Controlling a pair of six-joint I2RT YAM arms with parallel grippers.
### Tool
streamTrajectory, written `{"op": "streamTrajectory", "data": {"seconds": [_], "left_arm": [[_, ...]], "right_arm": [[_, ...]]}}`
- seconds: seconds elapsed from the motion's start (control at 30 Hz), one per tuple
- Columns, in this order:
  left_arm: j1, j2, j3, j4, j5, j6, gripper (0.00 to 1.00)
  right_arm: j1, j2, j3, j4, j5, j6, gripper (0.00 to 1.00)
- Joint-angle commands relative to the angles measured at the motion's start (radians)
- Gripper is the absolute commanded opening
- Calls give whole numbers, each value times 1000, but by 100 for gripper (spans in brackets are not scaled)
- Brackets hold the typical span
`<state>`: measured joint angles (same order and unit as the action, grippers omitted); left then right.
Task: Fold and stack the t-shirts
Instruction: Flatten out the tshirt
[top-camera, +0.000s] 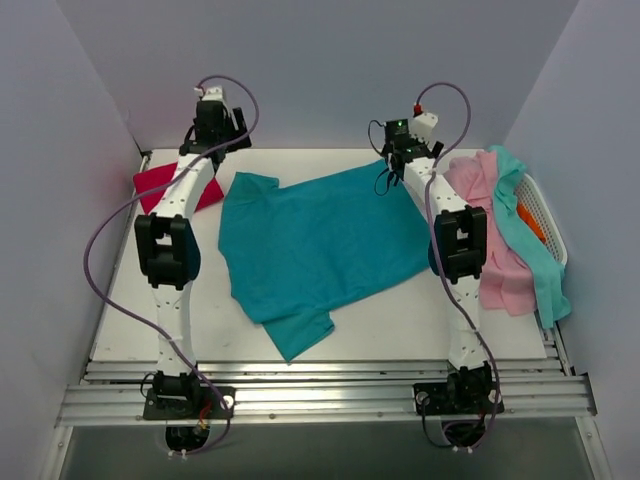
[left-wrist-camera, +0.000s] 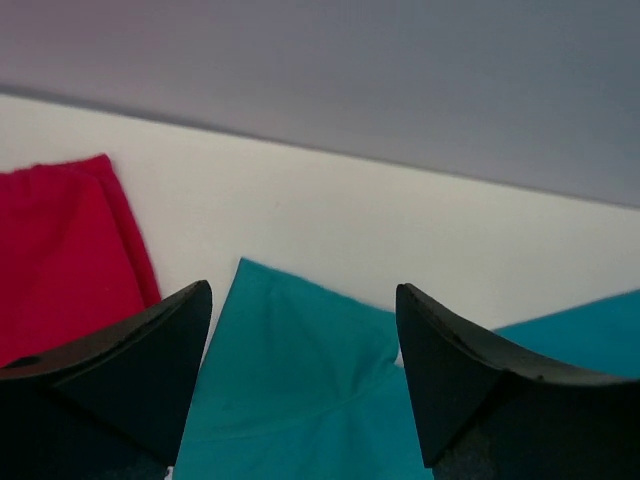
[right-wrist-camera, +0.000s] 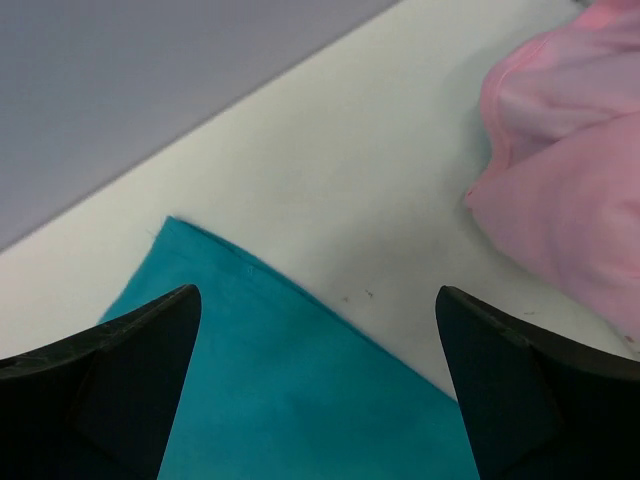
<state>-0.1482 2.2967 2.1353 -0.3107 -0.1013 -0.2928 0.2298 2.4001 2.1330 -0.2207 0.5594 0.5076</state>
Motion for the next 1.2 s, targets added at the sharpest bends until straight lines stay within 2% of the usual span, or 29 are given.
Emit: {"op": "streamTrajectory", "data": {"seconds": [0.0, 0.1, 0.27, 0.3, 0.33, 0.37, 0.43, 0.47, 0.57, 0.7, 0.8, 0.83, 0.9, 1.07, 1.17], "left_arm": [[-13, -115, 172, -60, -32, -5, 83], [-24, -244, 106, -41, -84, 3, 85], [-66, -555, -260, 39, -153, 12, 85], [-101, -597, -322, 71, -173, 18, 85], [-122, -676, -387, 91, -195, 21, 85], [-140, -710, -516, 111, -216, 20, 85], [-181, -799, -641, 163, -227, 0, 85], [-191, -821, -755, 173, -227, -41, 84], [-226, -882, -964, 214, -221, -106, 78], [-267, -936, -1187, 327, -222, -154, 71], [-275, -910, -1239, 363, -231, -158, 68], [-274, -875, -1236, 354, -245, -166, 63], [-272, -835, -1230, 354, -245, -181, 61], [-274, -679, -1181, 395, -216, -190, 50], [-269, -608, -1129, 383, -242, -200, 49]], "right_arm": [[22, -203, 68, 12, 122, -49, 100], [43, -309, -88, 52, 131, -40, 100], [101, -539, -384, 155, 135, -11, 100], [118, -588, -481, 181, 122, -3, 100], [121, -610, -530, 190, 103, 21, 100], [124, -631, -574, 198, 82, 37, 100], [135, -691, -703, 211, 47, 66, 100], [141, -709, -741, 211, 50, 80, 100], [151, -794, -921, 211, 40, 121, 100], [125, -935, -1151, 289, -15, 181, 100], [86, -1001, -1309, 357, -113, 218, 100], [77, -1012, -1337, 362, -133, 227, 100], [75, -1036, -1392, 369, -130, 236, 100], [65, -1015, -1377, 382, -115, 220, 100], [66, -966, -1323, 403, -130, 200, 95]]}}
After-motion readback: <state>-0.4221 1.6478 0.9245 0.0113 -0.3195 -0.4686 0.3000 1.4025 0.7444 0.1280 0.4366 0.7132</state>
